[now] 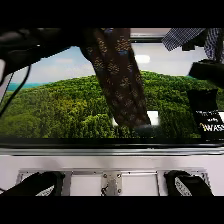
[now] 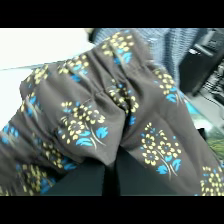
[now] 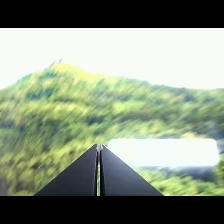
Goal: Fold the clothes and pants, and hang the long-sleeved shirts on hangers.
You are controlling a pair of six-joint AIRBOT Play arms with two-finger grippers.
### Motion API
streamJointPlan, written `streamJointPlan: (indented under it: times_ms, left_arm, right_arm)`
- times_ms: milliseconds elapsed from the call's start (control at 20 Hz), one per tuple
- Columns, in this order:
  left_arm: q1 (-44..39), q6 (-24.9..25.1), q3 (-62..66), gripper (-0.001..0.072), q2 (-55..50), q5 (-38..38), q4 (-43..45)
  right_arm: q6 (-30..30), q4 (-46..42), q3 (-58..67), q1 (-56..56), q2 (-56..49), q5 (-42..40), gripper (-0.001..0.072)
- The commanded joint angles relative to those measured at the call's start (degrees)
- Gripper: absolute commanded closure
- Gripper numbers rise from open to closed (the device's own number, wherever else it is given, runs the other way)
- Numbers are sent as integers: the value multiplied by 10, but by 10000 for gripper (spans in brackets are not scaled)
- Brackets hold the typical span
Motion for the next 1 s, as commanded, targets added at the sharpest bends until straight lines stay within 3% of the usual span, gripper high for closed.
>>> streamJointPlan:
  times_ms: [0,150,350,400,450,500,550,750,950]
  left_arm:
    - [-8,-56,17,698,-67,-2,3]
    - [18,-94,-73,698,-90,-22,4]
    - [52,-95,-232,698,-79,-52,4]
    - [61,-94,-264,663,-75,-60,5]
    - [73,-93,-291,289,-72,-66,4]
    - [86,-92,-309,-9,-67,-65,4]
    - [103,-83,-318,21,-63,-64,4]
    - [177,-46,-291,22,-75,-80,-8]
    - [211,90,-234,22,-146,-127,-138]
  right_arm:
    - [7,-26,9,-77,25,20,706]
    - [6,-26,9,-100,16,-18,706]
    - [6,11,8,-99,-21,-31,705]
    - [6,31,8,-99,-33,-34,705]
    - [6,52,8,-99,-45,-37,705]
    - [6,73,8,-99,-58,-41,705]
    - [6,85,8,-99,-70,-50,703]
    - [5,92,8,-83,-113,-104,698]
    - [5,92,7,-25,-150,-124,698]
